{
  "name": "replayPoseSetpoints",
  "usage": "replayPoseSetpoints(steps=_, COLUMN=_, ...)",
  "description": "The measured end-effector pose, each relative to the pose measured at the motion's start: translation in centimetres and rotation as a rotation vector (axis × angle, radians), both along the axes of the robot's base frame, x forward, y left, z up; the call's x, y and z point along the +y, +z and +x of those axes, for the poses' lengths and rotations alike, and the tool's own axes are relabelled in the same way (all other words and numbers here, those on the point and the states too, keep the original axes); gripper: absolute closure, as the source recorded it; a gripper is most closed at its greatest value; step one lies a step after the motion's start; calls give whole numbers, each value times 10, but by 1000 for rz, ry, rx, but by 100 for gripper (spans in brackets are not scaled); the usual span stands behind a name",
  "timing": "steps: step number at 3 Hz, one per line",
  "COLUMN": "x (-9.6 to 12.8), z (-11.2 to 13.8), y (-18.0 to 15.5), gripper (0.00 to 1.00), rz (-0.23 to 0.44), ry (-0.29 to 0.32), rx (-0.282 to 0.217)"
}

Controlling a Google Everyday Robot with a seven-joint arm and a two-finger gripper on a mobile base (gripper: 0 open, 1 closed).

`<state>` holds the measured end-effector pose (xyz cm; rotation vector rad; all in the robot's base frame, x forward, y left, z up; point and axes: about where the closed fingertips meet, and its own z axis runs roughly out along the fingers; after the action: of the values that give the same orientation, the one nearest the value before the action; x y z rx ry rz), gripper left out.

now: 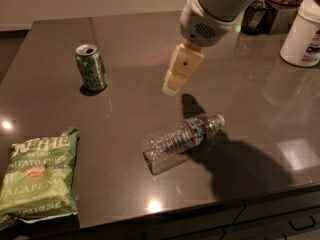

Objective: Move green can near water bottle

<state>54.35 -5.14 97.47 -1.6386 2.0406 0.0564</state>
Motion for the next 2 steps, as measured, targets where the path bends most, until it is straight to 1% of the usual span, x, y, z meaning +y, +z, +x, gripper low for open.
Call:
replayPoseSetpoints(steps=1, x=32, z=15, y=-10, gripper=0, rz=40, ry=-8, rx=10)
replayPoseSetpoints(steps=2, x=66, z=29, y=-20, gripper=0, rz=76, ry=-10, rx=8)
